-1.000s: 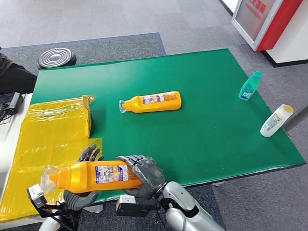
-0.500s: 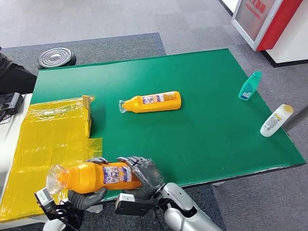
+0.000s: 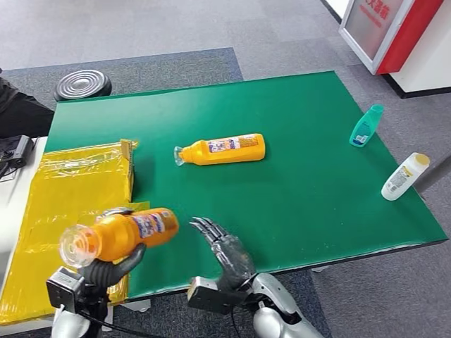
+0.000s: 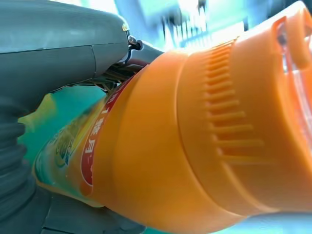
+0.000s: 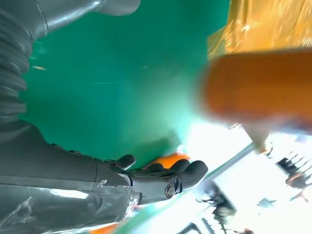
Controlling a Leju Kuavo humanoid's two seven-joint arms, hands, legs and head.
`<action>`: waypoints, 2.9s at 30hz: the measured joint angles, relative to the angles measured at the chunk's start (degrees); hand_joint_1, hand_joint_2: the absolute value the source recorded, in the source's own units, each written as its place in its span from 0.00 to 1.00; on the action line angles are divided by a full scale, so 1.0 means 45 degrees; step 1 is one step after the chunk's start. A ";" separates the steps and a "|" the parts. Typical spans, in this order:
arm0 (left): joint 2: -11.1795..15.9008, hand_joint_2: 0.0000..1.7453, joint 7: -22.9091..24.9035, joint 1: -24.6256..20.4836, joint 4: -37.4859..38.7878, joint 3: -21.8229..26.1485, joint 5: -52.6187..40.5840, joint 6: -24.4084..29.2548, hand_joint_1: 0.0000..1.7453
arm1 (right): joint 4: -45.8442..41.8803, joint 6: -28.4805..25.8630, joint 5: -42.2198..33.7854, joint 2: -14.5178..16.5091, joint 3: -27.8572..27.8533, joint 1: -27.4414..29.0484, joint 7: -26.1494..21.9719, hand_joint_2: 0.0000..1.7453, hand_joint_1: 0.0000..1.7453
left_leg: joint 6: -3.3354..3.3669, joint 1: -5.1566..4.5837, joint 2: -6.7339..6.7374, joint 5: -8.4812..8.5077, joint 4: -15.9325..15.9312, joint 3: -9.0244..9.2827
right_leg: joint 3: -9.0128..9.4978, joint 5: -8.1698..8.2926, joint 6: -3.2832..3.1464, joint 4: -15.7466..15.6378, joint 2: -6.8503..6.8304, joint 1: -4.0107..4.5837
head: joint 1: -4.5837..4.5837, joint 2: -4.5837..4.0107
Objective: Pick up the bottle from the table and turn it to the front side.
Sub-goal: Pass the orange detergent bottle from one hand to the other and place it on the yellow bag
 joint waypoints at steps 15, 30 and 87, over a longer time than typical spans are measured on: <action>0.2387 1.00 0.4806 -0.0267 -0.1703 0.2528 -0.8700 0.1737 1.00 | -0.3008 0.0598 -0.1356 -0.0625 -0.3010 0.2638 -0.0360 1.00 0.00 | -0.0006 0.0000 0.0001 0.0004 0.0000 -0.0005 | -0.0016 0.0000 -0.0015 0.0000 0.0001 0.0000 | -0.0001 -0.0001; 0.3860 1.00 0.7284 -0.3378 0.1699 -0.0577 -1.2945 -0.0528 1.00 | -0.3187 0.1239 -0.1502 -0.0608 -0.3348 0.2531 -0.0569 1.00 0.00 | -0.0006 -0.0002 0.0000 0.0025 0.0000 -0.0013 | -0.0021 0.0029 -0.0020 0.0000 -0.0001 -0.0001 | -0.0001 0.0000; -0.1337 1.00 -0.1551 0.0672 0.2549 0.4219 0.4384 -0.6145 0.00 | -0.3954 -0.2055 -0.2957 -0.0543 -0.3775 0.4456 -0.3744 1.00 0.00 | 0.0005 -0.0003 0.0015 -0.0046 0.0000 -0.0008 | -0.0007 -0.0033 -0.0003 -0.0002 0.0017 -0.0007 | 0.0000 0.0000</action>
